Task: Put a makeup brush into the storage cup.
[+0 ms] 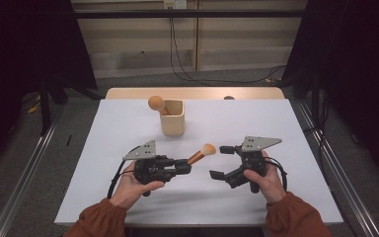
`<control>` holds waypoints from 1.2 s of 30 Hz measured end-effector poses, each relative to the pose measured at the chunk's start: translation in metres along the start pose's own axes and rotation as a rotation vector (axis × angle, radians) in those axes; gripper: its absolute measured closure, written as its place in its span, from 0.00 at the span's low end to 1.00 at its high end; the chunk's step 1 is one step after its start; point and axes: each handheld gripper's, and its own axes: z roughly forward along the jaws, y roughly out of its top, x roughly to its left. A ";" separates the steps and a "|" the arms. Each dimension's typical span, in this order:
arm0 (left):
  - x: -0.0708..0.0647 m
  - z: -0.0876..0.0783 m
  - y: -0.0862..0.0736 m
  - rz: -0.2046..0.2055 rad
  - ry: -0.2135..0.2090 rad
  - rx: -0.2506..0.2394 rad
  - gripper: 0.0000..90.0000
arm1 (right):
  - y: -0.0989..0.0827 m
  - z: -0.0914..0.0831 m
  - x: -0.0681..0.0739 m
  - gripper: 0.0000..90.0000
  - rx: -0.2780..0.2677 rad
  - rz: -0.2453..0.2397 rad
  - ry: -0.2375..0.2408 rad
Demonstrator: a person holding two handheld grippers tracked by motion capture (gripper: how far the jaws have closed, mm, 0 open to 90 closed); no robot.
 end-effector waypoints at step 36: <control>0.002 0.010 -0.003 -0.004 -0.026 0.002 0.83 | 0.011 0.025 0.000 0.57 -0.058 0.077 0.148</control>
